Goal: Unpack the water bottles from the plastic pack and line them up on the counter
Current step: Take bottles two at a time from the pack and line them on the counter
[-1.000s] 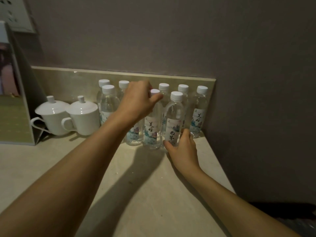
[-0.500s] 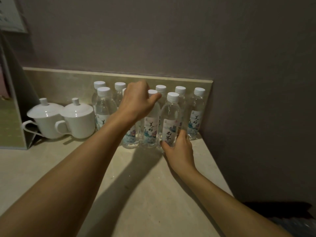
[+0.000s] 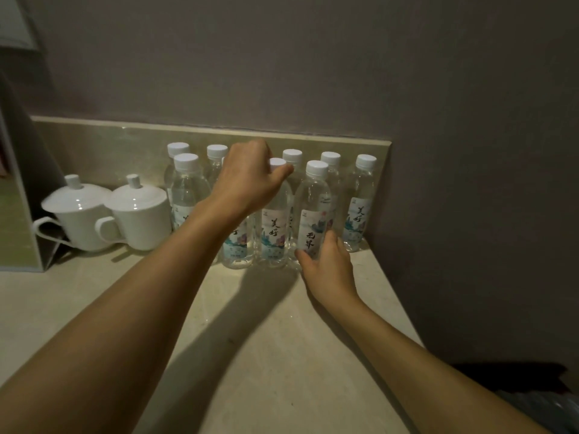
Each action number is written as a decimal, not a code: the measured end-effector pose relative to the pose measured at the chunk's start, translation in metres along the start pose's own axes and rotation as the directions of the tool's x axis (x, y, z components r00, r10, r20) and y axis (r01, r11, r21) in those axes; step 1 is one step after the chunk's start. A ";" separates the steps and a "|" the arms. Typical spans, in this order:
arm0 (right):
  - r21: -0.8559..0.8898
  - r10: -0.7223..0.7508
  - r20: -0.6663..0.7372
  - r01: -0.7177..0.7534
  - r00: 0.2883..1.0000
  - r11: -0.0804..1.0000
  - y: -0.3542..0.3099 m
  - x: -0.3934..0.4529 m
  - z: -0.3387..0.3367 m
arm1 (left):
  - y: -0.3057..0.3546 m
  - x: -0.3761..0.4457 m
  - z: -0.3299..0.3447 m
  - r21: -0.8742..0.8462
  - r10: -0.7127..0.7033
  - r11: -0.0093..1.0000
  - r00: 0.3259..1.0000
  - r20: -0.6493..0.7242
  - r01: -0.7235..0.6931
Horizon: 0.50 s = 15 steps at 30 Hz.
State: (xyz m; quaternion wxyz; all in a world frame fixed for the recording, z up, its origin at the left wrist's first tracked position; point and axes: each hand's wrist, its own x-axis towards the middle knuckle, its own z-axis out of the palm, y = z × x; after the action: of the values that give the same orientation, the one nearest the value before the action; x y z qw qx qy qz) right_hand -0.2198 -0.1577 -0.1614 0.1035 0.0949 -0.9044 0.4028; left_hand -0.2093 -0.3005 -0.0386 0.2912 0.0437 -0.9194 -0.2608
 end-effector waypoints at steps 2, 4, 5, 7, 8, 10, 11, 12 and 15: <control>-0.022 -0.009 0.006 0.010 1.000 1.000 0.000 -0.001 -0.001 | -0.001 0.001 -0.001 0.005 -0.006 1.000 1.000 0.008 0.006; -0.049 0.000 0.022 0.001 1.000 0.999 -0.001 -0.001 -0.001 | -0.001 0.002 -0.001 -0.005 -0.006 1.000 1.000 0.014 0.006; -0.059 0.007 0.032 -0.005 0.999 0.998 -0.002 -0.001 -0.001 | -0.001 0.002 -0.001 -0.008 -0.005 1.000 1.000 0.015 0.005; -0.065 0.009 0.052 -0.006 0.999 0.998 -0.003 -0.001 -0.002 | -0.002 0.002 0.000 -0.005 -0.006 1.000 1.000 0.019 0.006; -0.066 0.006 0.063 -0.002 0.998 0.998 -0.003 0.000 -0.002 | -0.002 0.002 0.001 0.000 -0.006 1.000 1.000 0.021 0.006; -0.063 0.002 0.077 0.003 0.997 0.998 -0.003 0.000 -0.003 | -0.004 0.002 0.001 0.003 0.000 1.000 1.000 0.021 0.000; -0.060 0.006 0.079 -0.001 0.997 0.998 -0.004 0.000 -0.003 | -0.005 0.001 0.001 -0.002 0.003 1.000 1.000 0.023 -0.003; -0.062 0.013 0.077 -0.009 0.997 0.998 -0.004 -0.001 -0.003 | -0.006 0.001 0.001 -0.007 0.006 1.000 1.000 0.025 -0.006; -0.086 0.041 0.052 -0.037 0.998 0.996 -0.008 -0.001 0.000 | -0.007 -0.001 0.001 0.006 0.026 1.000 1.000 0.009 -0.026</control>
State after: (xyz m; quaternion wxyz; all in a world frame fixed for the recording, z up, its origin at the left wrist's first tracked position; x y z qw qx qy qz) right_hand -0.2169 -0.1628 -0.1556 0.0753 0.0835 -0.9249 0.3631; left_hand -0.2102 -0.3058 -0.0435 0.2903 0.0313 -0.9219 -0.2545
